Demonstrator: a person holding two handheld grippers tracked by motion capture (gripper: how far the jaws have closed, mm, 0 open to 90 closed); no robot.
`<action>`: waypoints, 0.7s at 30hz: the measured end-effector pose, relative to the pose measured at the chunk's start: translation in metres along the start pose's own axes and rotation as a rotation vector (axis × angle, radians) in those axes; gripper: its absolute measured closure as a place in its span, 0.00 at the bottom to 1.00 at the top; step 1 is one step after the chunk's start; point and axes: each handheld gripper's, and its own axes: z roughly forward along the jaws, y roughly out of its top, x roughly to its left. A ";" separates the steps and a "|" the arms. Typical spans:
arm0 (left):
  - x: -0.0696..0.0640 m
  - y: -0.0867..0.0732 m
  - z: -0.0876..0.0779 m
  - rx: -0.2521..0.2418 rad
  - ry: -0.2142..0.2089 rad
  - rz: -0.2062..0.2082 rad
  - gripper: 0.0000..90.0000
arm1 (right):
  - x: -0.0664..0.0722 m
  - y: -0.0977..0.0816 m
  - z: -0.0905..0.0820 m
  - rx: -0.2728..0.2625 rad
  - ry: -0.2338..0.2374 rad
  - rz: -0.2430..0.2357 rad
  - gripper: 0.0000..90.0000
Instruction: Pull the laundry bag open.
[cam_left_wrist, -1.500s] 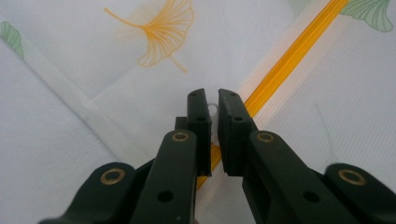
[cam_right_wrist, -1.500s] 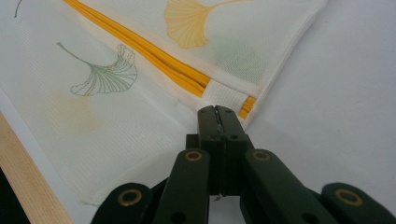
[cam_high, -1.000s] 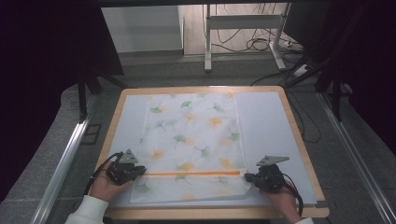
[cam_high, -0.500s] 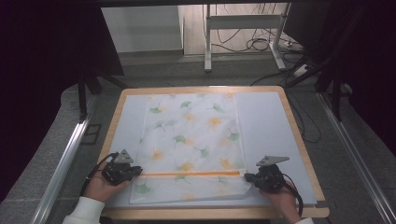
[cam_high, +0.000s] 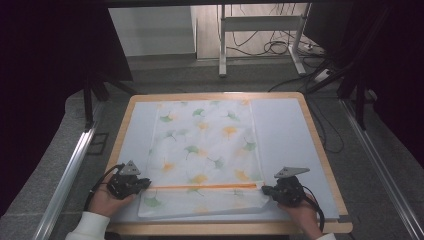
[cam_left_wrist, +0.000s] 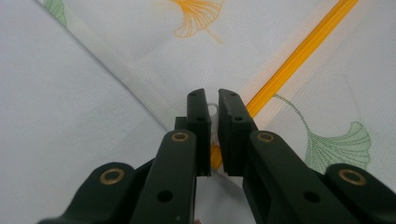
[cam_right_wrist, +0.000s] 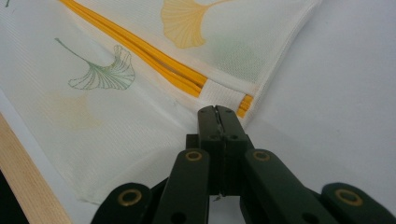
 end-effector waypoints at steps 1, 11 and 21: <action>0.000 -0.001 0.000 -0.005 -0.003 -0.004 0.94 | 0.000 0.000 0.000 0.000 0.000 -0.001 0.99; -0.002 0.000 0.000 -0.033 -0.009 0.000 0.93 | 0.002 0.001 -0.001 0.006 -0.009 0.000 0.99; -0.004 0.000 -0.009 -0.171 0.011 -0.028 0.81 | 0.003 0.004 -0.013 -0.090 0.019 -0.025 0.99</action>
